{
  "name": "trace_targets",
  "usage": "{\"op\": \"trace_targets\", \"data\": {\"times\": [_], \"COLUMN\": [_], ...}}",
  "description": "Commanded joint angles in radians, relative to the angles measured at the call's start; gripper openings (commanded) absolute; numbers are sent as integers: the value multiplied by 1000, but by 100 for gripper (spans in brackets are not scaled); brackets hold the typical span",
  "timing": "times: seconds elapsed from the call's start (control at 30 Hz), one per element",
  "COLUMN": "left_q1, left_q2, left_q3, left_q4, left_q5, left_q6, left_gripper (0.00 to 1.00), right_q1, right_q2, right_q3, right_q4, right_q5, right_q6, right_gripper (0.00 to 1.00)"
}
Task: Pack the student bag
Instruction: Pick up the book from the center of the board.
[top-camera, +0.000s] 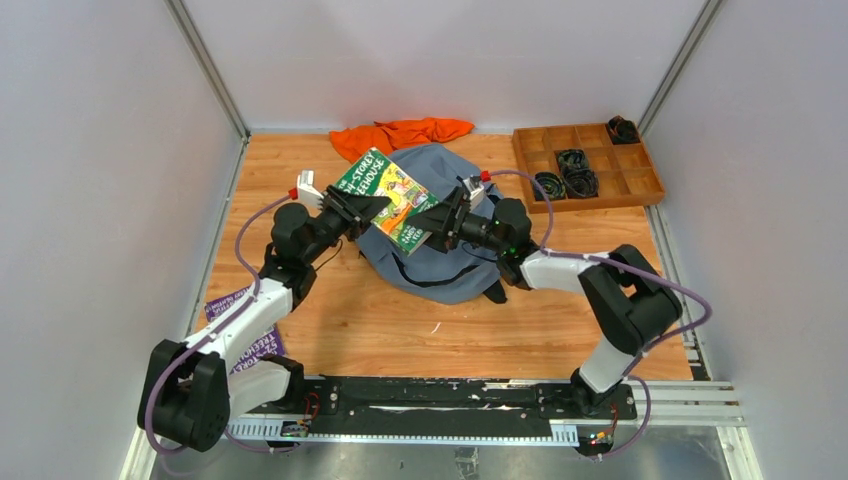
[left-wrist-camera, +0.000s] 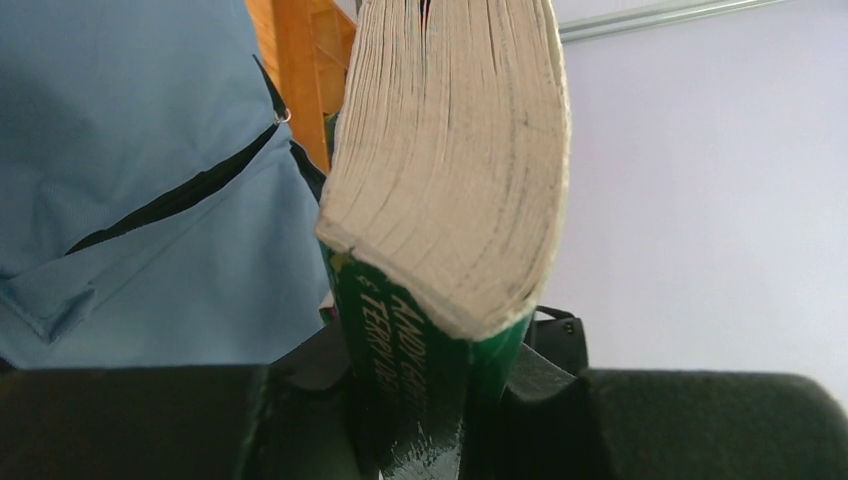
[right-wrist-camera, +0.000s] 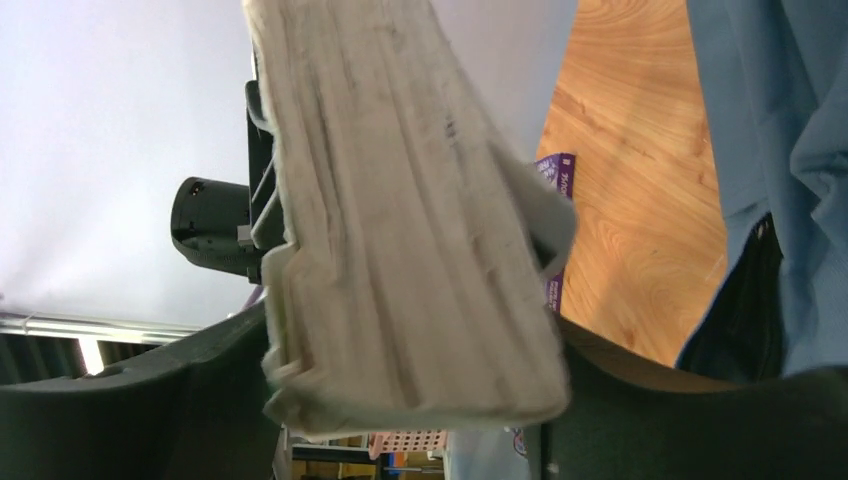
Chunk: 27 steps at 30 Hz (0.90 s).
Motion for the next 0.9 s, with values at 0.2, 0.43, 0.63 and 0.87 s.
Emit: {"op": "trace_targets", "data": {"times": [0.2, 0.43, 0.63, 0.87], "left_q1": [-5, -5, -9, -278], "left_q2": [-35, -10, -12, 123], "left_q3": [-6, 9, 87, 440], "left_q4": [69, 70, -129, -753], "left_q5": [-9, -6, 34, -178], "left_q6": [1, 10, 211, 845], "left_gripper": [0, 15, 80, 91], "right_q1": [14, -10, -228, -562], "right_q2": [117, 20, -253, -678], "right_q3": [82, 41, -73, -31], "right_q4": [396, 204, -255, -993], "right_q5": [52, 44, 25, 127], "right_q6": [221, 137, -67, -449], "right_gripper": [26, 0, 0, 0]}}
